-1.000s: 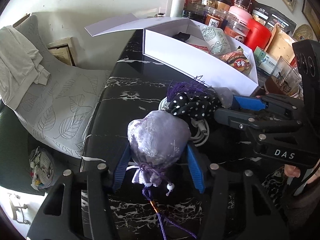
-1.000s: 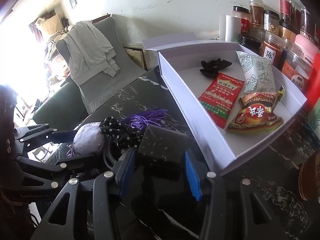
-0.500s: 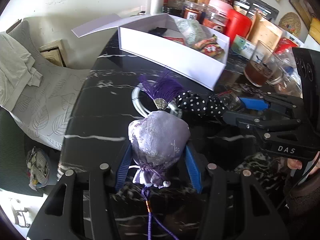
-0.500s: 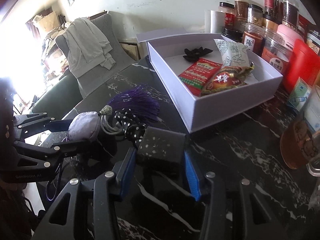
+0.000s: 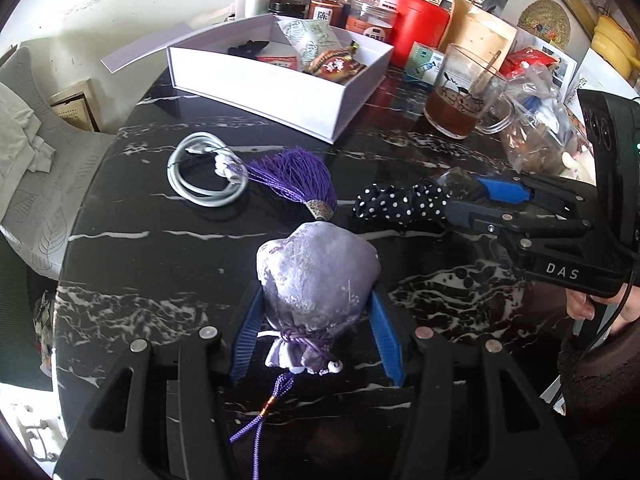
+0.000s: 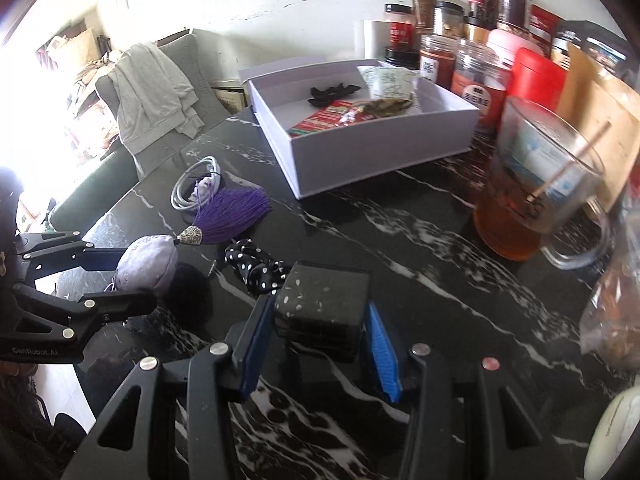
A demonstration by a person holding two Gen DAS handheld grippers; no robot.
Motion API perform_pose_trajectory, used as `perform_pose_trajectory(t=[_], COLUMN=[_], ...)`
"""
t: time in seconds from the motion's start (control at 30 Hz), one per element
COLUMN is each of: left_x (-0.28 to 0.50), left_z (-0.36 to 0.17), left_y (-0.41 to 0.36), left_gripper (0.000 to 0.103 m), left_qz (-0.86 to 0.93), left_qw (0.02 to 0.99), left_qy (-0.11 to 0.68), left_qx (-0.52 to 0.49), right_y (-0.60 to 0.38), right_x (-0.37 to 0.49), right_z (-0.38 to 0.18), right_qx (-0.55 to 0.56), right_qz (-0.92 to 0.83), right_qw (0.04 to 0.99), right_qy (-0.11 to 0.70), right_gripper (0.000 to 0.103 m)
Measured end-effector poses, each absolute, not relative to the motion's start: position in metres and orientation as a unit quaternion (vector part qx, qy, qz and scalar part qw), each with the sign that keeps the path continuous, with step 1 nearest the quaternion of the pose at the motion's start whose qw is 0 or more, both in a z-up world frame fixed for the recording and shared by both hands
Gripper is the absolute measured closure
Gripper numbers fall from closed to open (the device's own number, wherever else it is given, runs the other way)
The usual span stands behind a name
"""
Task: Organize objects
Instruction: 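Grasp the black polka-dot scrunchie with the right tool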
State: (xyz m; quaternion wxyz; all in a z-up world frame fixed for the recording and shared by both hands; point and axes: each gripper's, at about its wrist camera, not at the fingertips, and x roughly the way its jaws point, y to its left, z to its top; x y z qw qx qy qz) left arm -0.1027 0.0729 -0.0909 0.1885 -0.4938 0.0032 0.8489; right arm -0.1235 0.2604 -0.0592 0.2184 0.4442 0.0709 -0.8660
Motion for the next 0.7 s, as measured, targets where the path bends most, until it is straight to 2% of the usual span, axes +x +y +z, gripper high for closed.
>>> perform_pose_trajectory(t=[0.17,0.2,0.3,0.33,0.5,0.7], left_x=[-0.101,-0.101,-0.102,-0.102,-0.105,-0.111], left_z=[-0.094,-0.094,-0.095,-0.094,-0.094,-0.094], left_y=[0.083,0.084,0.083,0.083,0.078,0.068], left_gripper=[0.053,0.053,0.053,0.053,0.053,0.053], left_qz=[0.848,0.848,0.847,0.848,0.848,0.851], left_qw=[0.185,0.183,0.181,0.180,0.171,0.152], left_qy=[0.008,0.007,0.004,0.005,0.005,0.011], left_qx=[-0.497,-0.497,-0.499,-0.499,-0.501,-0.502], right_y=[0.268,0.267,0.262,0.258,0.238,0.212], right_x=[-0.112,-0.109,-0.102,-0.100,-0.099,-0.114], right_z=[-0.057,-0.054,-0.045,-0.042,-0.036,-0.048], right_qx=[0.434,0.425,0.400,0.391,0.375,0.410], right_qz=[-0.869,-0.872,-0.878,-0.879,-0.865,-0.837], right_qw=[0.219,0.223,0.234,0.240,0.288,0.300], right_qy=[0.092,0.099,0.124,0.133,0.166,0.202], right_gripper=[0.055,0.053,0.039,0.038,0.038,0.038])
